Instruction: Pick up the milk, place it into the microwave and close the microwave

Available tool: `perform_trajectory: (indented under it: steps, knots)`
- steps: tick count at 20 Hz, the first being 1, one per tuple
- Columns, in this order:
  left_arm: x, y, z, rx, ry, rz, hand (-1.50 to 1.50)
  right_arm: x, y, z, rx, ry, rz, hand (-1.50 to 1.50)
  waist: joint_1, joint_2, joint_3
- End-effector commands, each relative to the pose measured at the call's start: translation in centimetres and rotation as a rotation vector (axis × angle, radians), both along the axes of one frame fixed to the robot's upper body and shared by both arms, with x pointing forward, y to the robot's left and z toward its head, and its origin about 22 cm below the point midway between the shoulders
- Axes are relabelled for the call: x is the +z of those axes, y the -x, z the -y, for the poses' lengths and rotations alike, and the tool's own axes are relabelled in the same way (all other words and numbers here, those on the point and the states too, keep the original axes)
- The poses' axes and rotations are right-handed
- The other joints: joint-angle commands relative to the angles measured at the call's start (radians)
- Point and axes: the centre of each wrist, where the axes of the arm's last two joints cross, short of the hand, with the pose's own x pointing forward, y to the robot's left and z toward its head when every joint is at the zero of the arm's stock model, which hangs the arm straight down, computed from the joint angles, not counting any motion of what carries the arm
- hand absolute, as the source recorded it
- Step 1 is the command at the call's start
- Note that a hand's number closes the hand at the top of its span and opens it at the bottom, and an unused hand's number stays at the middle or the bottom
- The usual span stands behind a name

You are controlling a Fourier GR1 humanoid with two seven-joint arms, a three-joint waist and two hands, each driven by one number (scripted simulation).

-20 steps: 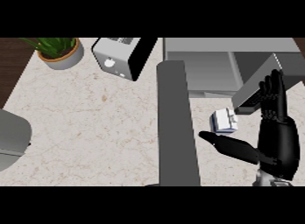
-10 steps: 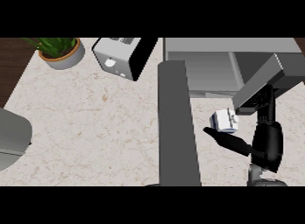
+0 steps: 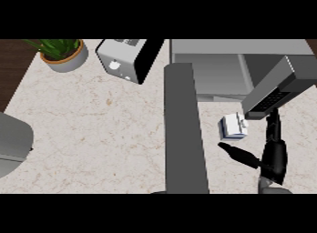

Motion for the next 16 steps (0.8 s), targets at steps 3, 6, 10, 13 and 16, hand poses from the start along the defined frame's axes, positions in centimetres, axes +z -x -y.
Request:
perform_trajectory:
  steps: [3, 6, 10, 13, 16]
  knots:
    - [0.7, 0.5, 0.9, -0.019, 0.023, 0.038, -1.5, -5.2, 0.2, -1.0, 0.011, 0.016, -0.058, -1.5, 0.002, 0.001, 0.0]
    - [1.9, 1.4, -0.8, -0.037, 0.003, 0.04, -1.5, -6.2, -0.1, 1.9, -0.006, 0.057, -0.078, -1.5, 0.006, 0.001, 0.001]
    - [1.0, 1.9, -0.7, -0.015, 0.013, 0.037, -1.5, -7.2, -0.9, 2.8, 0.014, 0.065, -0.069, -1.5, 0.003, 0.001, 0.0]
    - [0.9, 1.1, -0.6, -0.024, -0.001, 0.038, -1.5, -8.5, 0.1, 4.5, 0.024, 0.048, -0.067, -1.5, 0.003, 0.003, 0.001]
    - [0.5, 2.5, 0.5, -0.044, 0.016, 0.016, -1.5, -9.4, 0.3, 4.9, 0.029, 0.009, -0.032, -1.5, 0.012, 0.004, 0.002]
